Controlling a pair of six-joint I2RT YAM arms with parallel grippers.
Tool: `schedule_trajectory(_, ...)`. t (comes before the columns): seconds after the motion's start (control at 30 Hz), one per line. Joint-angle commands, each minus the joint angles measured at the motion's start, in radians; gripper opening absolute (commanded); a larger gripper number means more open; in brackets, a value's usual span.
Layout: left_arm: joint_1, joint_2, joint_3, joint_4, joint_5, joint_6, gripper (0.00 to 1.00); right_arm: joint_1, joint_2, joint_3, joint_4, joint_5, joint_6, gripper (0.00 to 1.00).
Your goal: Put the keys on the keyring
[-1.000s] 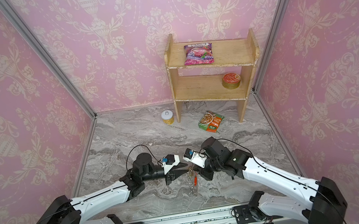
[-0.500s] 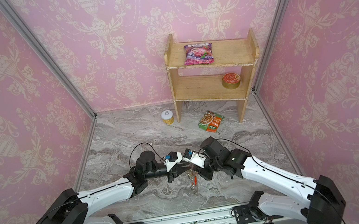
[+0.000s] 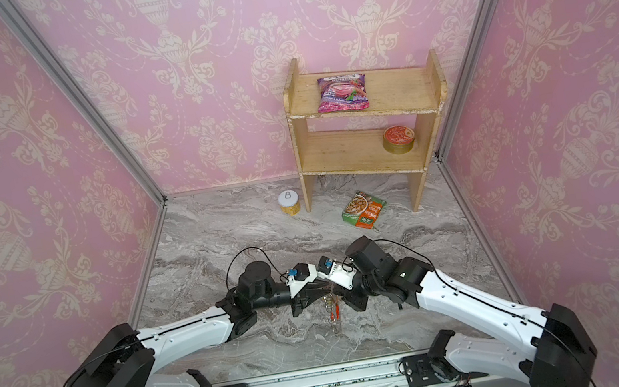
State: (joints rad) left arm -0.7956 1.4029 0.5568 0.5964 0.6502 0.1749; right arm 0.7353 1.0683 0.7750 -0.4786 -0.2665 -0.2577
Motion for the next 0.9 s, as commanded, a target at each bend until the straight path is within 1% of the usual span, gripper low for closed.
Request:
schedule_trajectory(0.0, -0.019, 0.011, 0.026, -0.052, -0.041, 0.041, 0.21, 0.007, -0.027, 0.027, 0.048, -0.032, 0.01, 0.0)
schedule_trajectory(0.2, -0.022, 0.019, 0.023, -0.053, -0.042, 0.027, 0.15, 0.009, -0.038, 0.02, 0.065, -0.033, 0.021, 0.0)
schedule_trajectory(0.4, -0.022, 0.04, 0.012, -0.023, 0.017, -0.007, 0.12, 0.008, -0.053, 0.006, 0.1, -0.037, 0.039, 0.0)
schedule_trajectory(0.63, -0.024, 0.048, 0.0, -0.035, 0.027, -0.004, 0.06, 0.008, -0.059, 0.003, 0.113, -0.041, 0.05, 0.0)
schedule_trajectory(0.73, -0.024, 0.052, 0.005, -0.062, 0.032, 0.001, 0.08, 0.009, -0.061, 0.004, 0.111, -0.038, 0.045, 0.0)
schedule_trajectory(0.77, -0.024, 0.052, 0.009, -0.071, 0.035, -0.001, 0.12, 0.009, -0.061, 0.005, 0.11, -0.038, 0.045, 0.0)
schedule_trajectory(0.8, -0.024, 0.054, 0.01, -0.077, 0.038, -0.001, 0.14, 0.008, -0.061, 0.005, 0.112, -0.039, 0.045, 0.0)
schedule_trajectory(0.87, -0.024, 0.056, 0.013, -0.087, 0.04, 0.005, 0.11, 0.008, -0.06, 0.006, 0.115, -0.04, 0.045, 0.0)
